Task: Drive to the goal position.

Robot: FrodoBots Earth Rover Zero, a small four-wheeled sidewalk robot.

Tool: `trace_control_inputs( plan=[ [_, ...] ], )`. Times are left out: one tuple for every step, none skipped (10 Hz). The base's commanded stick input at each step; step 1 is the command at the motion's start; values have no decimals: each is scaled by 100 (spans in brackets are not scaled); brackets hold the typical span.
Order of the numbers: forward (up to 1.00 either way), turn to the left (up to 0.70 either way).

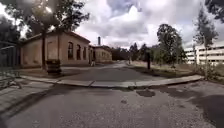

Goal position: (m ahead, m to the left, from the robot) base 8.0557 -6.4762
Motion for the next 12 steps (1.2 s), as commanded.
trace_control_inputs(
  plan=[
    [70, 0],
    [70, 0],
    [70, 0],
    [70, 0],
    [70, 0],
    [70, 0],
    [70, 0],
    [70, 0],
    [70, 0],
    [70, 0],
    [70, 0],
    [70, 0]
  ],
)
